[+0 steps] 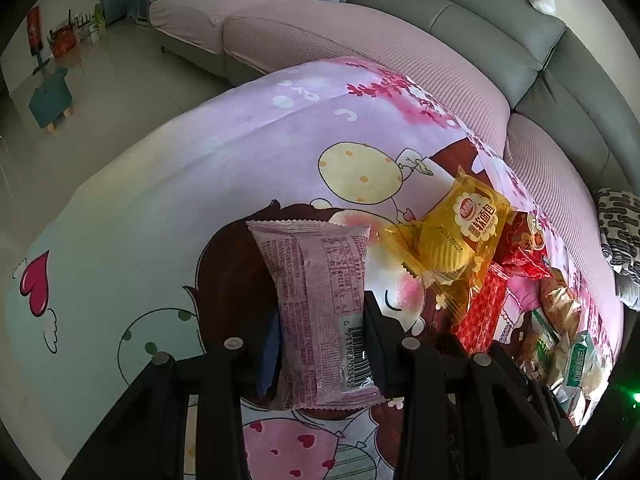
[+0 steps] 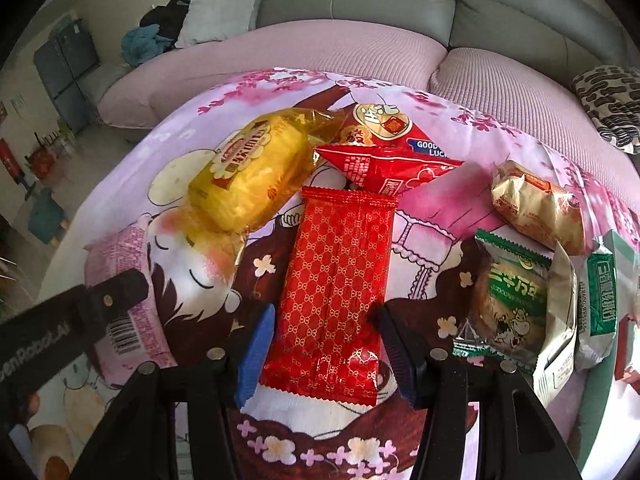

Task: Organize snacks
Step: 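Grasp the red patterned packet with the right gripper while the left holds the pink pack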

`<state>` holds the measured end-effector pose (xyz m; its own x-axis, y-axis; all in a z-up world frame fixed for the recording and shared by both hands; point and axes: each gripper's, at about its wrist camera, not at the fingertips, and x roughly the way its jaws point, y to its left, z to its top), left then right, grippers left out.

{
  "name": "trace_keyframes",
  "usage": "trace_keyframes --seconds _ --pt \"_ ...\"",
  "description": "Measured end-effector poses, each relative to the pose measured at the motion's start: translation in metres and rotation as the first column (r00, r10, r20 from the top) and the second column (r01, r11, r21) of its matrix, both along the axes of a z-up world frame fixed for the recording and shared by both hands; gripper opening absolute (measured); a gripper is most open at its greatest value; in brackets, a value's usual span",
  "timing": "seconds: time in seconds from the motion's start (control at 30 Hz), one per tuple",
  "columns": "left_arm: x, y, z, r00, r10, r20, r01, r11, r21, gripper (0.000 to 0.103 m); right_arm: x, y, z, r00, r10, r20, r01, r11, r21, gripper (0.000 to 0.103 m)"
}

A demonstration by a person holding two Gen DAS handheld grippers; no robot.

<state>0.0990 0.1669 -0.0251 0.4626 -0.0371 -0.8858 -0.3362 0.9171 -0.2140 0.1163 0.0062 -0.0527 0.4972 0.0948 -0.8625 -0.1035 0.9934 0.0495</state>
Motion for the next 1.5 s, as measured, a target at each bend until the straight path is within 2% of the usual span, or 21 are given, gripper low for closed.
trace_keyframes --seconds 0.3,0.67,1.2,1.5 --pt "0.003 -0.005 -0.002 1.0 -0.02 -0.006 0.02 1.0 0.01 0.04 0.002 0.001 -0.002 1.0 -0.009 0.005 0.009 1.0 -0.004 0.057" --pt "0.006 -0.015 -0.005 0.998 -0.055 -0.012 0.056 0.998 0.02 0.04 -0.007 -0.009 0.001 1.0 -0.024 0.018 0.023 0.999 0.022 0.05" --pt "0.004 -0.033 -0.005 0.995 -0.097 -0.014 0.097 0.995 0.036 0.039 -0.037 -0.036 0.009 0.998 -0.069 0.01 0.069 0.997 0.04 0.048" --pt "-0.004 -0.047 0.007 0.992 -0.127 0.015 0.126 0.991 0.05 0.039 -0.059 -0.053 0.026 0.996 -0.08 0.037 0.077 0.994 0.076 0.048"
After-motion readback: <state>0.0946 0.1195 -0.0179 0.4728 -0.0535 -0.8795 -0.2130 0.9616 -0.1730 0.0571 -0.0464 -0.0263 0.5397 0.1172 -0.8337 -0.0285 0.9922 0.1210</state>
